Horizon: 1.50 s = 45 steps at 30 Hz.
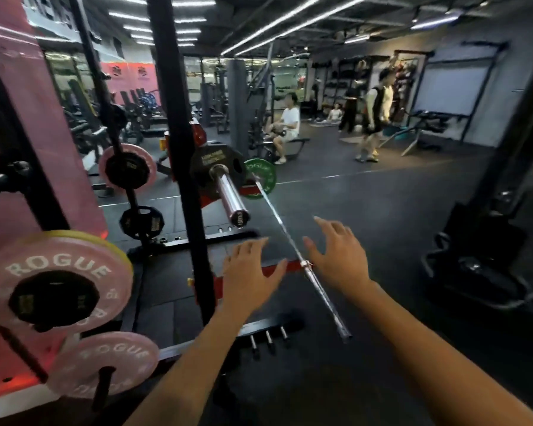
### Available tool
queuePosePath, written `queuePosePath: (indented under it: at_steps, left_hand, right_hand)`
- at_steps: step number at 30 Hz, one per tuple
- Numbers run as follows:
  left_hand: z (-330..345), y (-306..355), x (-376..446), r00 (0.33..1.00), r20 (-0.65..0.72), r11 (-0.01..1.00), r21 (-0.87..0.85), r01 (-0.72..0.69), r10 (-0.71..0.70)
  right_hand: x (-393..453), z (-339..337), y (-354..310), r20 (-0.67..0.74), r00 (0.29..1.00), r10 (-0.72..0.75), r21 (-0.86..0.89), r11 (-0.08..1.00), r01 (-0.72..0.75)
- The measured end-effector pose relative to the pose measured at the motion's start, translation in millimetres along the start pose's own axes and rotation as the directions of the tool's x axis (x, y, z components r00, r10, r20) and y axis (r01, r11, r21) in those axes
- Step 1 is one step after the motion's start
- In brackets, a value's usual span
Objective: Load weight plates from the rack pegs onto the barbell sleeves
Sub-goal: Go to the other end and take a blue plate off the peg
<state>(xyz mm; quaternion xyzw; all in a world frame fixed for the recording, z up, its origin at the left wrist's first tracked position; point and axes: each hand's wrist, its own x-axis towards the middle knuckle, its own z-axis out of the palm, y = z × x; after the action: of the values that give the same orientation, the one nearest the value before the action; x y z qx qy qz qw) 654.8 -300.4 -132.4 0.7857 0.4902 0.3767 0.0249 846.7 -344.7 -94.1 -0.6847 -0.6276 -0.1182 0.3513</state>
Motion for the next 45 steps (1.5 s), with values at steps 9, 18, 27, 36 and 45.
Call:
queuePosePath:
  at_steps: [9,18,27,36,45]
  left_hand:
    - [61,137,41,0.973,-0.002,0.96,-0.161,-0.228,0.231]
    - [141,255,49,0.919,0.043,0.904,-0.203,-0.377,0.393]
    - [229,316,120,0.928,0.027,0.918,-0.161,-0.363,0.372]
    - [325,335,182,0.961,0.08,0.961,-0.096,-0.258,0.266]
    - [468,341,302,0.984,0.057,0.977,-0.138,-0.161,0.17]
  right_hand:
    - [-48,-117,115,-0.157,0.961,0.228,-0.235,0.936,-0.26]
    - [-75,-185,223,-0.279,0.895,0.347,-0.329,0.842,-0.428]
    - [-16,-174,337,-0.246,0.891,0.382,-0.285,0.85,-0.444]
    - [62,-122,437,-0.136,0.928,0.347,-0.247,0.895,-0.371]
    - [196,-48,550,-0.04,0.959,0.282,-0.262,0.923,-0.283]
